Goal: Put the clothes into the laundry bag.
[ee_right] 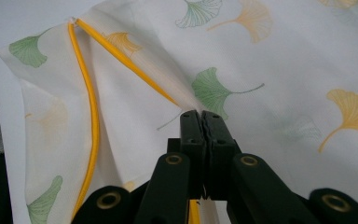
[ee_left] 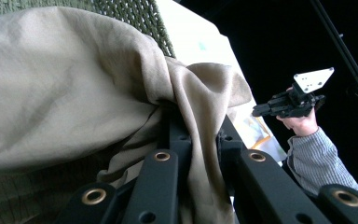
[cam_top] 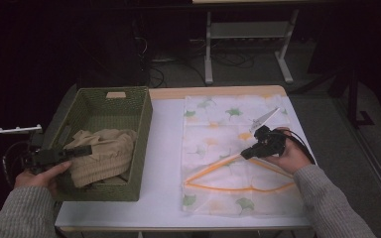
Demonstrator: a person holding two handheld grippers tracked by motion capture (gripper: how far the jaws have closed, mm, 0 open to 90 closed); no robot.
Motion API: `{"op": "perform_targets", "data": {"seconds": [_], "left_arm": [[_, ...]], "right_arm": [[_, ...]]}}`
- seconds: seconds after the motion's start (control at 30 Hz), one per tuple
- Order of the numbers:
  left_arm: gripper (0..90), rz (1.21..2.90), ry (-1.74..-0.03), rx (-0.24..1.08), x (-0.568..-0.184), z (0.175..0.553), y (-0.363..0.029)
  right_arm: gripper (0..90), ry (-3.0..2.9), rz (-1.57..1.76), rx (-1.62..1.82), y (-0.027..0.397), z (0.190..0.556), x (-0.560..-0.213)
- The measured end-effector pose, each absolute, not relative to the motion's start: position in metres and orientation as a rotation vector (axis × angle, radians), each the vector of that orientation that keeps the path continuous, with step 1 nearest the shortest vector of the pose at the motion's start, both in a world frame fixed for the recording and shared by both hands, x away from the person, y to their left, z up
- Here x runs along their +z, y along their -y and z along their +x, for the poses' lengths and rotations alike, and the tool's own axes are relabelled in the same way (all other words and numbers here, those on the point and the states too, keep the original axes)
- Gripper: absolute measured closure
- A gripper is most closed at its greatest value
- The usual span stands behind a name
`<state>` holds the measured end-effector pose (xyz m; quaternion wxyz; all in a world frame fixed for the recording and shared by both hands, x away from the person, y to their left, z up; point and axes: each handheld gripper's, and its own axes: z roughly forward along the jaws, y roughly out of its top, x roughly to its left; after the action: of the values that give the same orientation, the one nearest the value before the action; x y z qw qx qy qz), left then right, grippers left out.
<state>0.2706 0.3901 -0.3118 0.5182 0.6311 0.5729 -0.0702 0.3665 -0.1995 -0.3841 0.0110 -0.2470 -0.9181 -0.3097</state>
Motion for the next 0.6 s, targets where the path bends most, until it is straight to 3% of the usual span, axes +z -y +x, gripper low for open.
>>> {"op": "perform_targets", "data": {"seconds": [0.6], "left_arm": [[81.6,1.525,-1.289,-0.146,-0.275,0.261,-0.376]], "right_arm": [[87.7,2.877,-0.782,-1.02,0.203,0.366,-0.366]]}}
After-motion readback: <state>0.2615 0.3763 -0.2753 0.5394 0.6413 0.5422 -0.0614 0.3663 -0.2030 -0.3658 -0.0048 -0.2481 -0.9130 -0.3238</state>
